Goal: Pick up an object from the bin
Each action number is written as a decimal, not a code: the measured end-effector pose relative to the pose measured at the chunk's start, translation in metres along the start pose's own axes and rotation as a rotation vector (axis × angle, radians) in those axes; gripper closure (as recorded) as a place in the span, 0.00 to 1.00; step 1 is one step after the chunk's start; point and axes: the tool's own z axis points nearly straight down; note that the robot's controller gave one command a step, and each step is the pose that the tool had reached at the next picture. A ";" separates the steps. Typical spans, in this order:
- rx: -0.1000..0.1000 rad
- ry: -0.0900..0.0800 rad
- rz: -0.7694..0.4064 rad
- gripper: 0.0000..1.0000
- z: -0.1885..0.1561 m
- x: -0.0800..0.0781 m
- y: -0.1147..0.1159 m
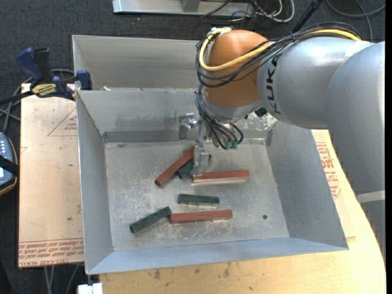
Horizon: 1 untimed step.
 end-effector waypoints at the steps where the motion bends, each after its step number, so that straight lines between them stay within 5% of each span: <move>1: 0.000 -0.001 0.029 0.00 0.055 0.005 -0.005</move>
Offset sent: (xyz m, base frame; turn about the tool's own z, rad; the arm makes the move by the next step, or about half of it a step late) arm 0.0040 -0.0038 -0.0584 -0.1847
